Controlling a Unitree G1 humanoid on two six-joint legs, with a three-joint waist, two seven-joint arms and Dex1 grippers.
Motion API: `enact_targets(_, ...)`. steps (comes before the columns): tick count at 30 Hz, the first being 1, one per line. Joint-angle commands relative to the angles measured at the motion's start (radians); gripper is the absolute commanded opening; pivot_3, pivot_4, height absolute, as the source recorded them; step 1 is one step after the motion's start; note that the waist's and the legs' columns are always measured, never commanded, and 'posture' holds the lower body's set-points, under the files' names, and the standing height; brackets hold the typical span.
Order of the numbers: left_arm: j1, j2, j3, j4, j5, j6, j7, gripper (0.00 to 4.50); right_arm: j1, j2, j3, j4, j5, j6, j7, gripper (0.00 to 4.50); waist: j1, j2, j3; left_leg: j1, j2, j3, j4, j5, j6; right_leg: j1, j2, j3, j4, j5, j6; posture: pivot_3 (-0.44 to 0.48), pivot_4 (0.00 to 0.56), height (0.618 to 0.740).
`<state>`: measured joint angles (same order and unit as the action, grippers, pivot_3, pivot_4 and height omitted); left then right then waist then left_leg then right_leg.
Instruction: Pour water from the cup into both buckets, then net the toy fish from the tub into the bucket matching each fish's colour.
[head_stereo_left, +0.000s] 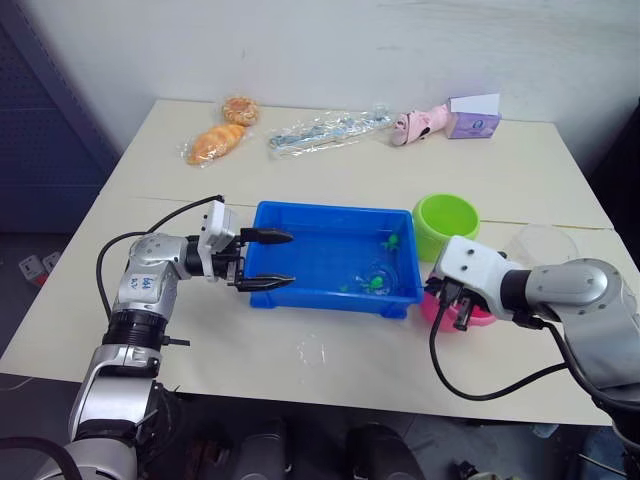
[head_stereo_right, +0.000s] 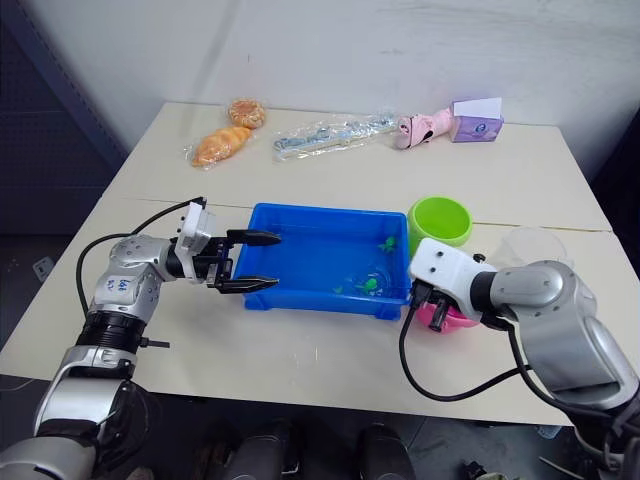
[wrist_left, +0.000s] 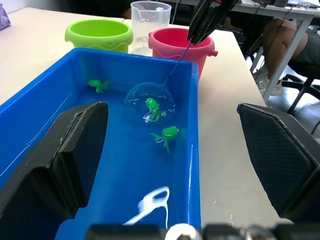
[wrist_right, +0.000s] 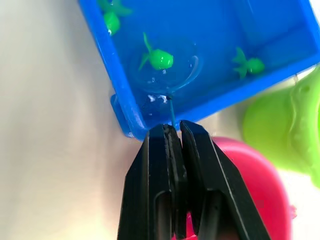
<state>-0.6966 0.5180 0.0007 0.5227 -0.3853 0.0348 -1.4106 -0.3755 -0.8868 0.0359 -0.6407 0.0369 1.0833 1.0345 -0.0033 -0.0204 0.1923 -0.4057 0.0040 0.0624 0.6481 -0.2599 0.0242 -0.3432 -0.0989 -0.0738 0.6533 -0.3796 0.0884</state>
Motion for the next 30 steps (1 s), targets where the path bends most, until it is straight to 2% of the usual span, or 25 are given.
enact_targets(1, 0.004, 0.016, 0.024, -0.028, -0.004, -0.010, 0.003, 4.46, 0.006, 0.018, -0.085, -0.043, 0.081, 0.071, -0.027, 0.00, 0.000, 0.000, 0.000, 0.000, 0.000, 0.000, 0.000, 0.000, 0.000, 0.000, 0.000, 0.000, 0.000, 0.000, 0.000, 0.000, 0.150, 0.740)
enact_targets(7, 0.017, 0.030, 0.032, -0.028, -0.008, -0.019, -0.002, 4.46, 0.027, 0.115, -0.243, -0.064, 0.228, 0.210, -0.076, 0.00, 0.000, 0.000, 0.000, 0.000, 0.000, 0.000, 0.000, 0.000, 0.000, 0.000, 0.000, 0.000, 0.000, 0.000, 0.000, 0.000, 0.150, 0.740)
enact_targets(12, 0.025, 0.021, 0.053, -0.049, -0.025, -0.009, 0.010, 4.46, 0.035, 0.242, -0.439, -0.138, 0.356, 0.306, -0.118, 0.00, 0.000, 0.000, 0.000, 0.000, 0.000, 0.000, -0.001, 0.000, 0.000, 0.000, -0.001, 0.000, 0.000, 0.000, 0.000, 0.000, 0.150, 0.740)
enact_targets(17, 0.021, -0.005, 0.068, -0.100, -0.055, 0.037, 0.051, 4.46, 0.043, 0.270, -0.586, -0.190, 0.433, 0.370, -0.163, 0.00, 0.001, 0.000, 0.000, -0.001, -0.001, 0.000, -0.001, -0.001, 0.001, 0.000, -0.001, 0.000, 0.000, 0.000, 0.000, 0.000, 0.150, 0.740)
enact_targets(20, -0.010, -0.045, 0.081, -0.138, -0.096, 0.115, 0.111, 4.46, -0.006, 0.265, -0.682, -0.171, 0.444, 0.388, -0.214, 0.00, 0.002, 0.000, 0.000, -0.001, -0.001, 0.000, -0.001, -0.001, 0.001, 0.000, -0.002, 0.000, 0.000, 0.000, 0.000, 0.000, 0.150, 0.740)
enact_targets(24, -0.043, -0.078, 0.082, -0.154, -0.103, 0.154, 0.151, 4.46, 0.008, 0.191, -0.738, -0.125, 0.432, 0.330, -0.255, 0.00, 0.002, 0.000, -0.001, -0.001, -0.002, -0.001, -0.002, -0.001, 0.002, 0.000, -0.002, 0.000, 0.000, 0.000, 0.000, 0.000, 0.150, 0.740)
enact_targets(27, -0.061, -0.099, 0.071, -0.162, -0.103, 0.179, 0.179, 4.46, 0.050, 0.149, -0.739, -0.100, 0.422, 0.270, -0.283, 0.00, 0.002, 0.000, 0.000, -0.001, -0.003, 0.000, -0.003, -0.001, 0.001, 0.000, -0.002, 0.000, -0.001, 0.000, 0.000, 0.000, 0.150, 0.740)
enact_targets(30, -0.069, -0.123, 0.055, -0.169, -0.093, 0.187, 0.196, 4.46, 0.133, 0.107, -0.685, -0.067, 0.377, 0.127, -0.303, 0.00, 0.001, 0.000, 0.000, -0.001, -0.003, 0.000, -0.004, -0.001, 0.001, 0.000, -0.002, 0.000, -0.001, 0.000, 0.000, 0.000, 0.150, 0.740)
